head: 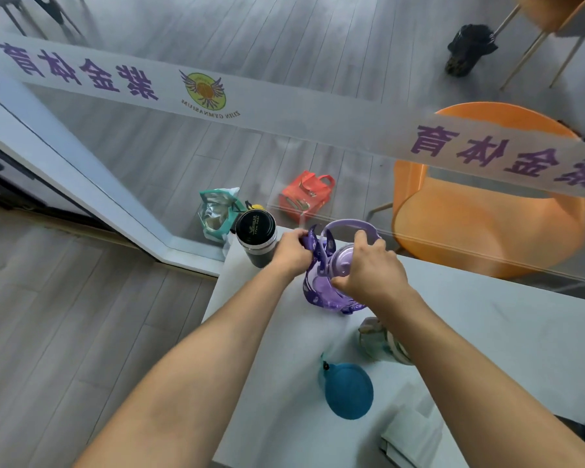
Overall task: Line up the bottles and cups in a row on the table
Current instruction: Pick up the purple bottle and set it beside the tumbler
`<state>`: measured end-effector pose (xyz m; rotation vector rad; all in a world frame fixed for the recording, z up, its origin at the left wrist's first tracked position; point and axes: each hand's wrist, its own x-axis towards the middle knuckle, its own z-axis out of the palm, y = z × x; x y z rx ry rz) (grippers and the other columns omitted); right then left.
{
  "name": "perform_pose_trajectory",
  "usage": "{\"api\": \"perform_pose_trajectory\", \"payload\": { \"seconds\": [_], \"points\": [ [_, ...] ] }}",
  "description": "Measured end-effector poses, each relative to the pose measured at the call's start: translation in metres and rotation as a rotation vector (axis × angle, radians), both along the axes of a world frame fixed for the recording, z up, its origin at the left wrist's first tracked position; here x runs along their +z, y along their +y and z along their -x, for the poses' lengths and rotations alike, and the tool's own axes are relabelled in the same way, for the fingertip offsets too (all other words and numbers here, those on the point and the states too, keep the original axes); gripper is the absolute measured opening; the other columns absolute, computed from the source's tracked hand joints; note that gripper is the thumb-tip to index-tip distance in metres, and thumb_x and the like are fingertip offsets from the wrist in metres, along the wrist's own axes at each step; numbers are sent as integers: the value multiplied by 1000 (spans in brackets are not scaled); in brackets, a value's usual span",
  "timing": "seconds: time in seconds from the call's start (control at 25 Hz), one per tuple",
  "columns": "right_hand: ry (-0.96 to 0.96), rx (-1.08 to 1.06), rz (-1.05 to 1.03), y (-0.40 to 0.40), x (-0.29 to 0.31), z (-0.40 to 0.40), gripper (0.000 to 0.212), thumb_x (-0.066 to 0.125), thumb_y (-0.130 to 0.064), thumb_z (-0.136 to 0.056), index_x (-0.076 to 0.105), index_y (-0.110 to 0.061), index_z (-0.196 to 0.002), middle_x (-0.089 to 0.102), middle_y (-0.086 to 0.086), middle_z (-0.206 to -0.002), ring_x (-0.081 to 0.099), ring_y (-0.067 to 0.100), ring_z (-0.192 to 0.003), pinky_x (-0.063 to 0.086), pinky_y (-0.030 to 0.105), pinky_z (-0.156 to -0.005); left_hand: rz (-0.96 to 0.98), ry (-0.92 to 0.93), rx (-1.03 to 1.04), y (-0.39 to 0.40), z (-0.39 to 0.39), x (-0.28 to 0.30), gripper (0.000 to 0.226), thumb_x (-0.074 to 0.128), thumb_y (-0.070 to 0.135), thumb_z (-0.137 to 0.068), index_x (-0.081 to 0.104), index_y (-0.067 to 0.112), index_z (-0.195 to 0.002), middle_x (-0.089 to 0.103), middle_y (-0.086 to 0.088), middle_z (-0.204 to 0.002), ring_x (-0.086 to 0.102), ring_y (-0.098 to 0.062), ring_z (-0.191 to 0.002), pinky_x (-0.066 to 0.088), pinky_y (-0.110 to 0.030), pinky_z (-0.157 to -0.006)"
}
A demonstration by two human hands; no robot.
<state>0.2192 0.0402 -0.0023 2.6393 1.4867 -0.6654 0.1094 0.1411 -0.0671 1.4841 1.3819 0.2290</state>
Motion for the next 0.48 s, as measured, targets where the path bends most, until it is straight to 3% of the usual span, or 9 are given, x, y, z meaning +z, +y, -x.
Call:
{"api": "perform_pose_trajectory", "payload": {
  "seconds": [0.12,0.24,0.48],
  "points": [
    [55,-39,-15,12,-5,-2,84,80,-46,-74,34,-13,-136,49,22,-134,51,43,-122,46,44,-95,-41,62,-37,17,-10,6,36,57,0,-76,71,17,-104,74,-12,-98,67,-32,-94,56,-41,-87],
    [85,-55,-20,24,-10,0,84,79,-48,-74,35,-13,-136,47,22,-135,48,43,-124,46,44,-95,31,117,-54,28,-15,13,43,58,-3,-80,59,9,-121,66,-13,-114,62,-32,-107,53,-42,-95],
    [92,-71,-36,35,-16,11,90,78,-55,-74,34,-14,-141,42,22,-142,41,40,-130,44,45,-100,83,228,-178,31,-13,27,57,54,6,-87,31,4,-139,53,-22,-126,55,-35,-106,50,-43,-89]
  ]
}}
